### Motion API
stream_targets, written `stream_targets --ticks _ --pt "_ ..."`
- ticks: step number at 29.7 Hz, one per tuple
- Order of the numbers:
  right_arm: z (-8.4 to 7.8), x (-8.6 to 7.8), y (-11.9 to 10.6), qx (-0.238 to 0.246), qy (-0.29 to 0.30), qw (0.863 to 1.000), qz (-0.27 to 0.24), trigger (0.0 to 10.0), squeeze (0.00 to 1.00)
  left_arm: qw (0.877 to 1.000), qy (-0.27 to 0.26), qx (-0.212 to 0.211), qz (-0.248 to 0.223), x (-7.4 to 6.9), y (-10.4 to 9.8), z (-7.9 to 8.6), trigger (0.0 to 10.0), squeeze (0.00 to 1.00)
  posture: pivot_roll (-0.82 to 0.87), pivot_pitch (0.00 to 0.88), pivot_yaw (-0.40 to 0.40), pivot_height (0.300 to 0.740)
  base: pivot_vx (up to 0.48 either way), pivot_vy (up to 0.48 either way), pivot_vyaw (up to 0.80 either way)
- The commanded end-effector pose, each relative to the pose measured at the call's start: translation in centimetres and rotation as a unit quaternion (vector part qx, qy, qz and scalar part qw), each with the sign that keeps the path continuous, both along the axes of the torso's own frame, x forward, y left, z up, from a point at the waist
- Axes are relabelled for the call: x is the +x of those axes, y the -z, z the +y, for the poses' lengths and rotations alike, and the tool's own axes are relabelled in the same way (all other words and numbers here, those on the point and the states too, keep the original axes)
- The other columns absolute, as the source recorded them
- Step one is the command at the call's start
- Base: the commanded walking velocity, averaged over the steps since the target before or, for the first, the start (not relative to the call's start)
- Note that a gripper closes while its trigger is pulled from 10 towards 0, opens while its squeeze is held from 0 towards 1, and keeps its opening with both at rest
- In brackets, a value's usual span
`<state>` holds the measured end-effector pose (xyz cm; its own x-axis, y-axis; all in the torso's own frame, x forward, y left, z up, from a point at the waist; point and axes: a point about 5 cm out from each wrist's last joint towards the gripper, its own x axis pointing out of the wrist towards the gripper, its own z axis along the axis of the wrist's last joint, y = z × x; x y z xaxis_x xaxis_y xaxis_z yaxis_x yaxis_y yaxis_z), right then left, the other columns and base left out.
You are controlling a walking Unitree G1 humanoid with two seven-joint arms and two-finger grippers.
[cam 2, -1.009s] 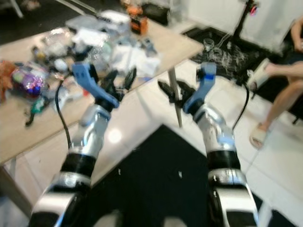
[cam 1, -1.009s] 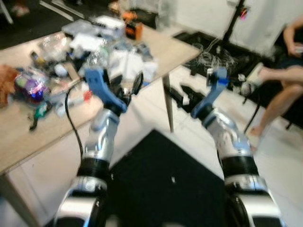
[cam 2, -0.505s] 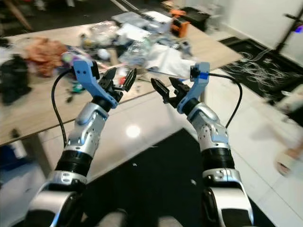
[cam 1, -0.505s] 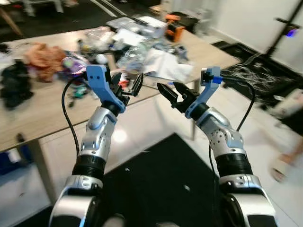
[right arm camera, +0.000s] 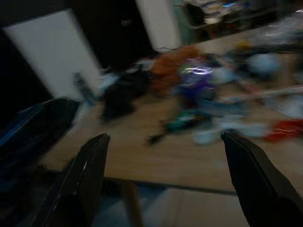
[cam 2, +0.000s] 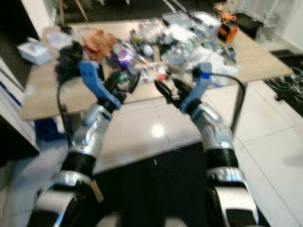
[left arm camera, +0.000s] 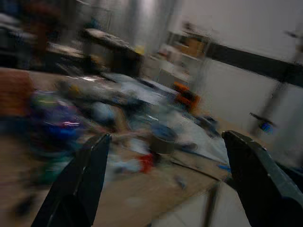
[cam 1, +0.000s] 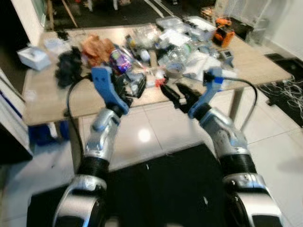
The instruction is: Picking trash to rubbish bin
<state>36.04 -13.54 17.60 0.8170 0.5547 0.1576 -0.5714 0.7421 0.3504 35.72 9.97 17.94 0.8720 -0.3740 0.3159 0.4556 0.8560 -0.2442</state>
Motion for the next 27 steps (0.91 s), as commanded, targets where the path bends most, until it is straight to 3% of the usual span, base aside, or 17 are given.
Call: stream_targets --ticks 1,13,22,27 --pt "-0.41 -0.08 0.41 -0.007 0.006 1.0 0.006 10.0 0.0 1.0 0.008 0.005 0.007 0.0 0.32 -0.42 10.0 0.0 -0.07 0.0 -0.069 0.74 0.0 0.0 0.77" --pt "-0.51 -0.03 0.4 -0.004 0.007 1.0 0.008 10.0 0.0 1.0 0.007 0.022 0.003 -0.03 0.22 -0.58 10.0 0.0 -0.08 0.0 -0.07 0.74 0.0 0.0 0.76" --pt "-0.62 0.03 0.38 0.002 0.012 1.0 0.011 10.0 0.0 0.999 0.016 0.052 0.003 -0.09 0.34 -1.02 10.0 0.0 -0.08 0.0 -0.071 0.74 0.0 0.0 0.0" --pt "-0.61 0.04 0.38 0.002 0.013 1.0 0.011 10.0 0.0 0.998 0.017 0.055 0.006 -0.06 0.41 -1.05 10.0 0.0 -0.08 0.0 -0.07 0.74 0.0 -0.47 0.0"
